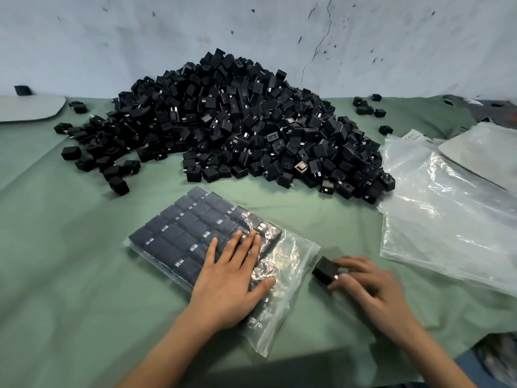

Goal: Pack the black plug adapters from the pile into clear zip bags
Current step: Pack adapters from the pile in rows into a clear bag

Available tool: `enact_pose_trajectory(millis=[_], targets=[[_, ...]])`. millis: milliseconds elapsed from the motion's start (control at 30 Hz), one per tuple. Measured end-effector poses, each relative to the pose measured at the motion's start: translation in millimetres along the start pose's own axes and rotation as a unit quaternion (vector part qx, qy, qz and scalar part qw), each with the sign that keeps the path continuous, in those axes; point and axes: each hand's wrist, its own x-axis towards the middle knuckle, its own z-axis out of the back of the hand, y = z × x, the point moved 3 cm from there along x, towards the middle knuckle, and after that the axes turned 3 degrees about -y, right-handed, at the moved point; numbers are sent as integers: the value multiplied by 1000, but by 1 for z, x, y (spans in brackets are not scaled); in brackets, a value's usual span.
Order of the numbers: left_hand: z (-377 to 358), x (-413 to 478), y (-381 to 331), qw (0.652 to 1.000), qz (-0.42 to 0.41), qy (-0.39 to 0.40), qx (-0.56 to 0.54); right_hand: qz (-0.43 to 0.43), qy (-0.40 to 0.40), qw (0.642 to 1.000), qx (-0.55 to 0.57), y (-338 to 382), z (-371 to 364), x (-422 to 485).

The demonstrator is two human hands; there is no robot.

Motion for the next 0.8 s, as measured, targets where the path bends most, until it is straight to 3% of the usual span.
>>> enact_pose_trajectory(millis=[167, 433, 600, 800], targets=[[1, 0, 0, 1000, 0, 1, 0, 75, 65, 995, -15, 16, -24, -8], [1, -1, 0, 1000, 0, -10, 1, 47, 95, 993, -51, 30, -55, 11], [1, 0, -1, 1000, -1, -10, 2, 36, 153, 988, -14, 28, -56, 16], [2, 0, -1, 1000, -3, -8, 3, 15, 161, 987, 5, 22, -47, 17]])
